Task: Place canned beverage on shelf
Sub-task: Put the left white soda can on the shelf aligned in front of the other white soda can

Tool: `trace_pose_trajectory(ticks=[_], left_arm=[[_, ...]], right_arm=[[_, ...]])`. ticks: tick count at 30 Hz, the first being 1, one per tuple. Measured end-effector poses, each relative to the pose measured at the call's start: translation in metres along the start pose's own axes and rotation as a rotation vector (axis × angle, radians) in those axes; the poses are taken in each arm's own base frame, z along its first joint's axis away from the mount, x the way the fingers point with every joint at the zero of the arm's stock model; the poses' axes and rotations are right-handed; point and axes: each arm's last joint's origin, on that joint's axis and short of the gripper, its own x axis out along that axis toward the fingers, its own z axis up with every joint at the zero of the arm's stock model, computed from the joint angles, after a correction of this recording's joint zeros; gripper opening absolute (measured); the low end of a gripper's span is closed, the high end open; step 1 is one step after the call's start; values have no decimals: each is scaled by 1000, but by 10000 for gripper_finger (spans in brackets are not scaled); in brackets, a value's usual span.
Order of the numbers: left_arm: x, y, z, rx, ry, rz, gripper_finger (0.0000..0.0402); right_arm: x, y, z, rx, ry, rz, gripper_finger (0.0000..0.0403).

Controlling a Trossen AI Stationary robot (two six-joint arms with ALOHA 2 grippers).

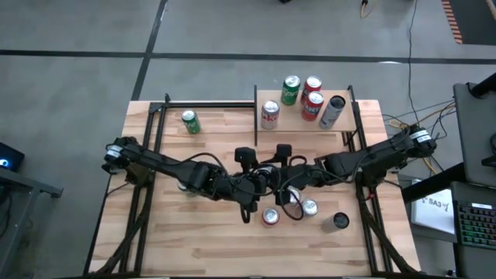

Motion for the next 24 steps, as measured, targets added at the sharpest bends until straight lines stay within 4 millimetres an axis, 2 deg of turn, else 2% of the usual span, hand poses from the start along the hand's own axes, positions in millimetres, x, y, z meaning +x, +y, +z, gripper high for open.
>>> trace_pose_trajectory(ticks=[3,8,13,18,24], left_arm=[[0,0,0,3,2,1,278],[-1,0,0,49,0,-7,305],[0,1,1,100,-11,-31,312],[-2,4,-2,122,15,-36,312],[-11,9,-3,119,-5,-74,312]], right_arm=[[0,0,0,4,-4,-2,233],[0,-3,-1,6,2,-7,233],[-8,-14,-6,26,38,-3,233],[-21,-23,-20,67,42,31,233],[-43,-44,-43,206,22,-47,233]])
